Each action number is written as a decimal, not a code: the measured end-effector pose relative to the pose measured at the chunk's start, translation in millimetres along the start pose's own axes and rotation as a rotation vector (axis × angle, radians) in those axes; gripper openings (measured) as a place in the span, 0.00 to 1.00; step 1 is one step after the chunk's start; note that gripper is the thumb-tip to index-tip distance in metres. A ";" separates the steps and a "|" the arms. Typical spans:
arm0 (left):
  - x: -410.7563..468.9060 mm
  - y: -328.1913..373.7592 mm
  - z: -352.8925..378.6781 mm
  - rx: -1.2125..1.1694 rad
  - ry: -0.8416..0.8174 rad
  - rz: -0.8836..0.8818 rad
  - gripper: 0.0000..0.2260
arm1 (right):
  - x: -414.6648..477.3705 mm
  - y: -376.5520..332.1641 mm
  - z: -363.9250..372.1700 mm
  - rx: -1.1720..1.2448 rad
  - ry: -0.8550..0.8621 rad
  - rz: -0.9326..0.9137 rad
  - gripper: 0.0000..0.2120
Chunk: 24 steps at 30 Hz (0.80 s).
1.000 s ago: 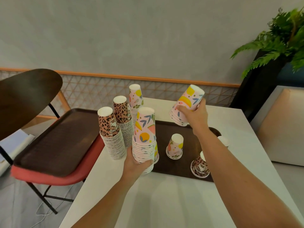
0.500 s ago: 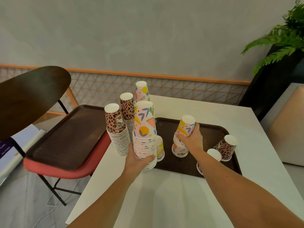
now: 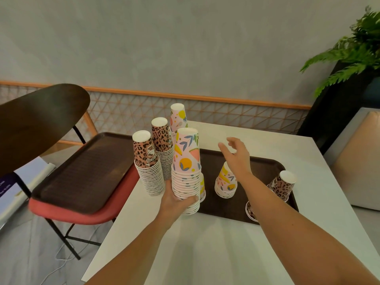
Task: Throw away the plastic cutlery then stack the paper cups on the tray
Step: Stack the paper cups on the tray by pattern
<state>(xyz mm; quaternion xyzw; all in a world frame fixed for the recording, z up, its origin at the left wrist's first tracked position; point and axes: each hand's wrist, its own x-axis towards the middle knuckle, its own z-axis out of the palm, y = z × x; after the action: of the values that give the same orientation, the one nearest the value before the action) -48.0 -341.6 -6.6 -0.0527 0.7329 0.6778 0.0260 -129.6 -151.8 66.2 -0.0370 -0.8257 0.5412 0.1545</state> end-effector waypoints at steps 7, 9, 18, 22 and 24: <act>-0.5 3.4 3.8 0.000 -0.035 -0.019 0.45 | -13.3 -58.5 10.2 0.197 -0.523 -0.035 0.22; -1.0 3.9 4.1 0.014 -0.047 -0.023 0.46 | -17.2 -58.8 14.0 0.211 -0.610 0.010 0.23; -6.0 -5.2 1.8 0.048 -0.072 -0.051 0.42 | -17.2 -62.1 17.6 0.207 -0.536 0.066 0.22; -7.4 -11.5 2.4 0.055 -0.076 -0.066 0.40 | -13.6 -70.7 13.1 0.251 -0.500 0.085 0.20; -6.9 -12.6 3.8 0.056 -0.077 -0.072 0.39 | -10.6 -75.3 10.1 0.281 -0.461 0.081 0.19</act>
<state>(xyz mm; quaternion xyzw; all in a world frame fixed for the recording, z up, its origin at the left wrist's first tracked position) -39.9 -338.4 -18.6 -0.0521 0.7477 0.6572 0.0802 -114.6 -194.2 128.4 0.0760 -0.7538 0.6503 -0.0556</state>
